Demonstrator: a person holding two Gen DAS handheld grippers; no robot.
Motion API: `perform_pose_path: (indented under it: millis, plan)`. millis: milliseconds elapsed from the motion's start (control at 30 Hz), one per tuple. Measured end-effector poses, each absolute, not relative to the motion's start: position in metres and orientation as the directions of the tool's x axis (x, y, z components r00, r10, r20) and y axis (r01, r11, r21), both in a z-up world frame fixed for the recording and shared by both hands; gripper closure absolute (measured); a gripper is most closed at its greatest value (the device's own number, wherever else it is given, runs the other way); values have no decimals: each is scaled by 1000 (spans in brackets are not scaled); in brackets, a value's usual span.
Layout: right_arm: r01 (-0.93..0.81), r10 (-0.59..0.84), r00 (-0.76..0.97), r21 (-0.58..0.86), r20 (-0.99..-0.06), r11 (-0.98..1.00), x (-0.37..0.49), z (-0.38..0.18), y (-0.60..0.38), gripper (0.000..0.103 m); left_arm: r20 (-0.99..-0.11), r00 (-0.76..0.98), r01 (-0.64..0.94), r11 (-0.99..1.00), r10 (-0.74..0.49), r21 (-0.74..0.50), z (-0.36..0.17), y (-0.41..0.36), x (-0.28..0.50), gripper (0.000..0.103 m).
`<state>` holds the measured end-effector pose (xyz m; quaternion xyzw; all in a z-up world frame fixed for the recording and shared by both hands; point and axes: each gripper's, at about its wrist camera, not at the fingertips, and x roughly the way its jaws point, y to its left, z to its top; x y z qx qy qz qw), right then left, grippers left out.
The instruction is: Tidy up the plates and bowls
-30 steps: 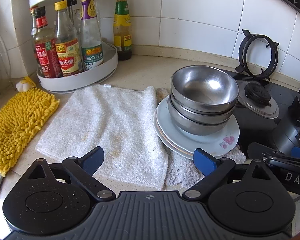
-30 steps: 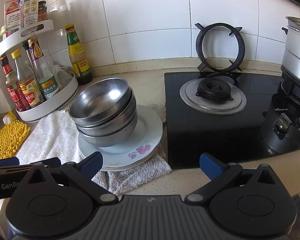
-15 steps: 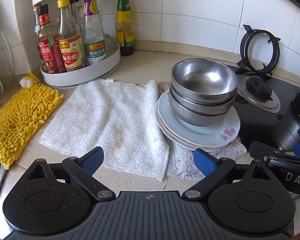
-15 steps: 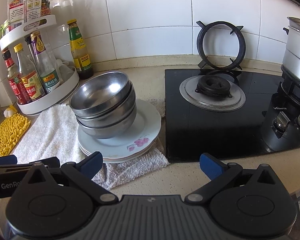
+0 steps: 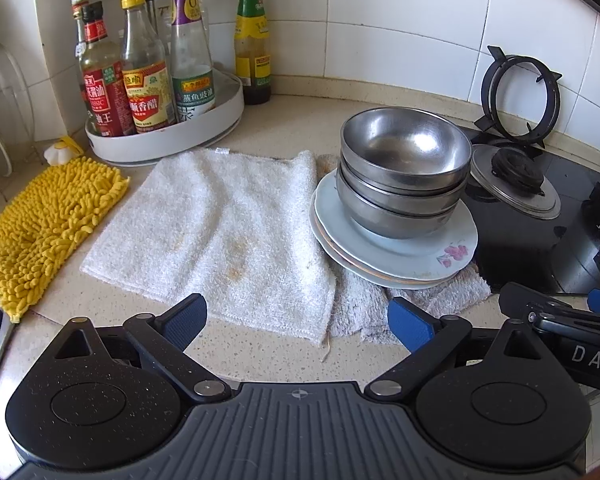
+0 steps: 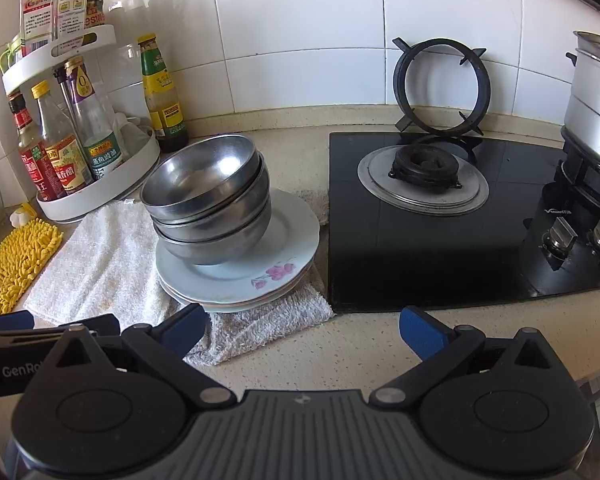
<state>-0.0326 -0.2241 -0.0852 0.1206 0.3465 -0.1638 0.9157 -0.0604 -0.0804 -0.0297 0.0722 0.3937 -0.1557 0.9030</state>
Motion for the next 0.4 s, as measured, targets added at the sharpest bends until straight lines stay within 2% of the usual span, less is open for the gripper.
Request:
perform_pose_path:
  millis: [400]
  plan:
    - [386,-215,710,116,-670,915,-36,-84,-227,0,-693,682,366,930,-235,45,-27,-84,-65,4]
